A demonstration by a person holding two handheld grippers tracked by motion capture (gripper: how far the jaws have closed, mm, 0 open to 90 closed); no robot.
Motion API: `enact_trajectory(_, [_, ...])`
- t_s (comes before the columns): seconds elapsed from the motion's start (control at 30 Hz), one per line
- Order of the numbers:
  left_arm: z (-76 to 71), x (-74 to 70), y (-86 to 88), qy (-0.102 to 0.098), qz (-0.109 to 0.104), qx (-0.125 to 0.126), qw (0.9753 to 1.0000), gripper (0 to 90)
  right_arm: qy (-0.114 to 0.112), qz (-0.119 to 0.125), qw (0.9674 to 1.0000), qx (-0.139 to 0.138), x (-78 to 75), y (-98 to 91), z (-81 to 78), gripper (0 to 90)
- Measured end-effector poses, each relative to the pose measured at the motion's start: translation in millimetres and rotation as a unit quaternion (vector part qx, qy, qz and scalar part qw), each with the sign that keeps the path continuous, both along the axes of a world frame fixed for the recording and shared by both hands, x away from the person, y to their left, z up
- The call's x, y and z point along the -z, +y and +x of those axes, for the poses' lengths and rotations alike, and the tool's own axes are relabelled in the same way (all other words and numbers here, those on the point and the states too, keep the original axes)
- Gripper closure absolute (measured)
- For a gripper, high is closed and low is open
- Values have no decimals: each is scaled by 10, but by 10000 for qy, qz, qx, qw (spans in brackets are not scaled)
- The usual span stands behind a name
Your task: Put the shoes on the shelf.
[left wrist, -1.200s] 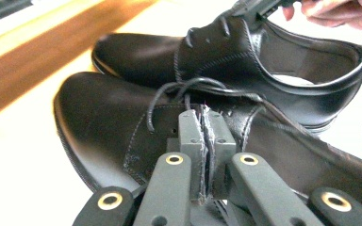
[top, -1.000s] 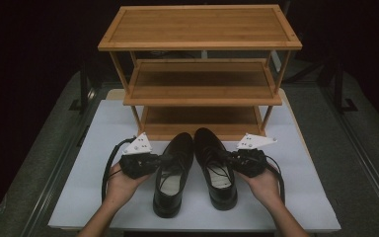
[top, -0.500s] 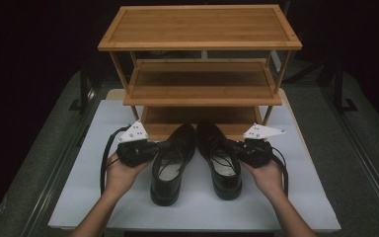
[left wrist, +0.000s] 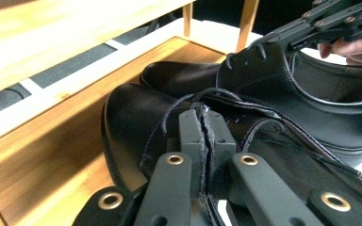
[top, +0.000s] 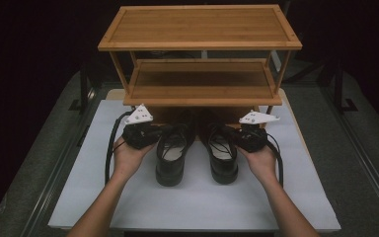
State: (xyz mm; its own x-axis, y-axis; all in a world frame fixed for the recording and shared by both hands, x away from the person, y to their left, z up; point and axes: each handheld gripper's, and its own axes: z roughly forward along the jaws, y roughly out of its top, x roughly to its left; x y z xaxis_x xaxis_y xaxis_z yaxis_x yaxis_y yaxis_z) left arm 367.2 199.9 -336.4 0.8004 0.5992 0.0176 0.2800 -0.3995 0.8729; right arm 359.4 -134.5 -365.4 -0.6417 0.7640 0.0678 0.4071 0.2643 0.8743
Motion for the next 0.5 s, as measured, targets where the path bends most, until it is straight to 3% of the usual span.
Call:
enact_trajectory(0.37, [330, 145, -102, -190, -93, -332, 9992, 884, -73, 65, 9994, 331, 86, 77, 293, 870])
enact_trajectory(0.5, [443, 217, -148, -305, -26, -495, 9983, 884, -96, 48, 9989, 450, 134, 116, 390, 870])
